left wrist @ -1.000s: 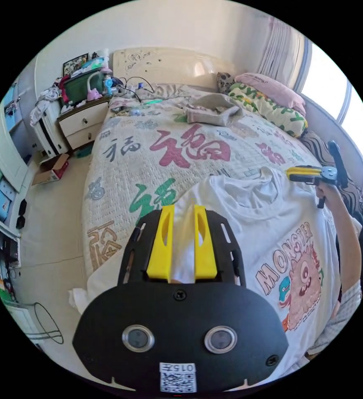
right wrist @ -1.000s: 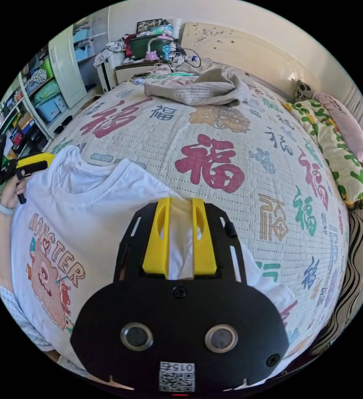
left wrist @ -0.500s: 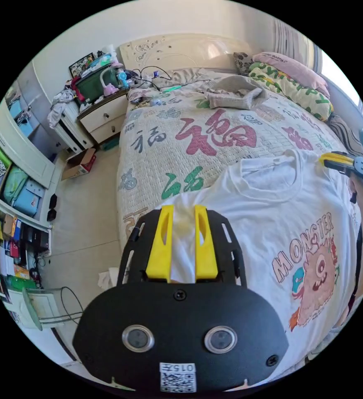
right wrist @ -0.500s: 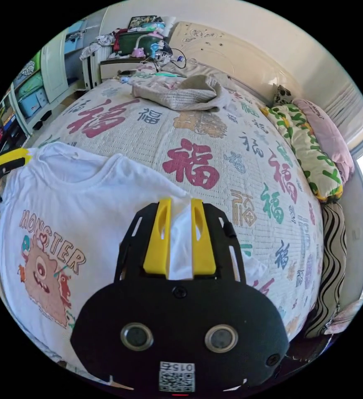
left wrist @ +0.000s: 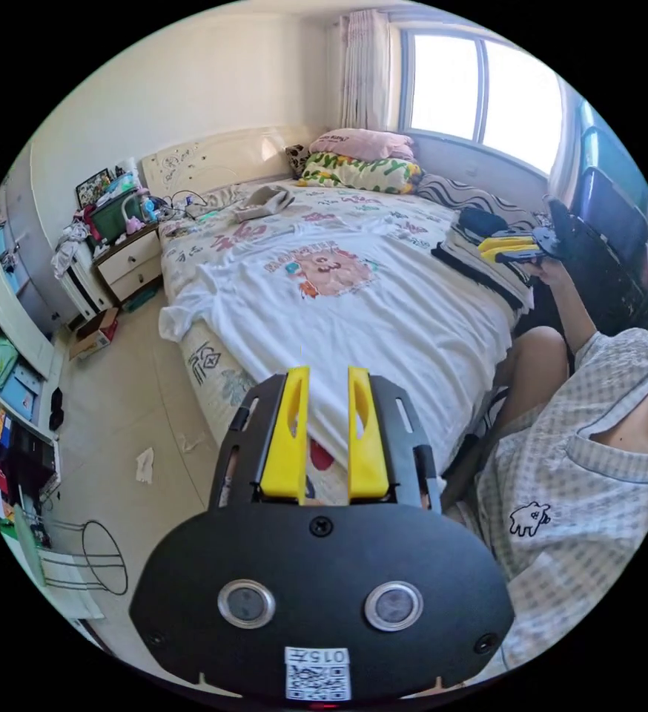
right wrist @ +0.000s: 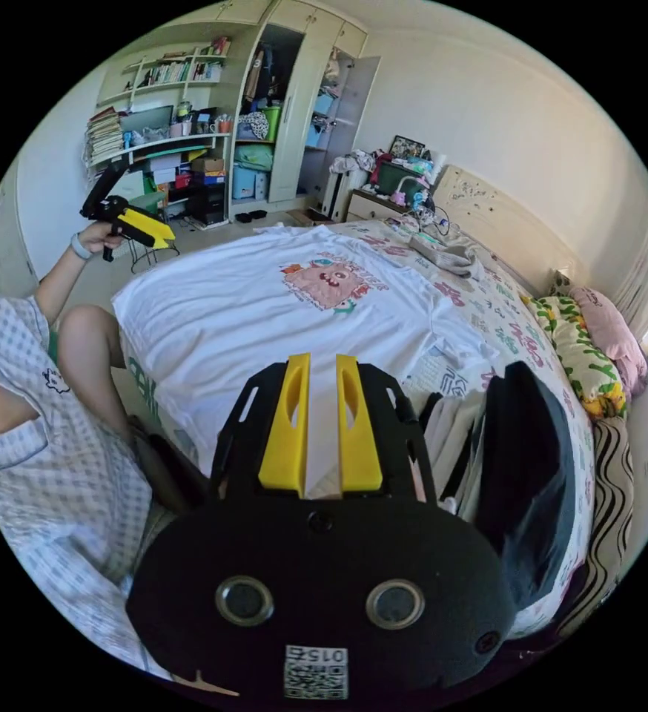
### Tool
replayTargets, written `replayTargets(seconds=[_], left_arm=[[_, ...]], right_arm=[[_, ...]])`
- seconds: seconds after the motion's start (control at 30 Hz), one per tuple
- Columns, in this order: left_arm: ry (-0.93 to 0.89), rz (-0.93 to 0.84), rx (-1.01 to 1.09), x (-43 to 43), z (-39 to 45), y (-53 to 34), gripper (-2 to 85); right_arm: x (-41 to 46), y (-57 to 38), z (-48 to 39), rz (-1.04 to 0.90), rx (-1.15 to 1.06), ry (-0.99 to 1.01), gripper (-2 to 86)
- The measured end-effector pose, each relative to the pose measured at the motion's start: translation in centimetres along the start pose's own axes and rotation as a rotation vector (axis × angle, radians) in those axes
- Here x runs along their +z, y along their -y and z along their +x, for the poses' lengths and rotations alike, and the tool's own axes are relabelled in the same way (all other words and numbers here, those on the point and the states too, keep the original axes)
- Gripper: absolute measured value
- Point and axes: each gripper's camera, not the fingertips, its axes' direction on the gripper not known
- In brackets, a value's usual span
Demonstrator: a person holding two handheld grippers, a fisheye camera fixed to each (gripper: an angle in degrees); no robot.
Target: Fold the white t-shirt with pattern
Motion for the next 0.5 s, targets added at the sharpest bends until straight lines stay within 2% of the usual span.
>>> replayTargets(seconds=[0.1, 0.23, 0.33, 0.5], left_arm=[[0.002, -0.007, -0.057, -0.1, 2.0, -7.1, 8.4], [-0.159, 0.111, -0.188, 0.2, 1.3, -14.3, 9.1], [-0.15, 0.097, -0.145, -0.8, 1.8, -15.6, 9.6], [-0.156, 0.069, -0.107, 0.1, 2.2, -16.6, 8.5]], right_arm=[[-1.3, -6.8, -0.2, -0.025, 0.118, -0.015, 7.2], [-1.0, -13.5, 1.4, -0.097, 0.242, 0.218, 8.8], [0.0, -15.8, 1.0, -0.16, 0.239, 0.303, 10.5], [-0.6, -17.5, -0.2, -0.153, 0.254, 0.2, 8.0]])
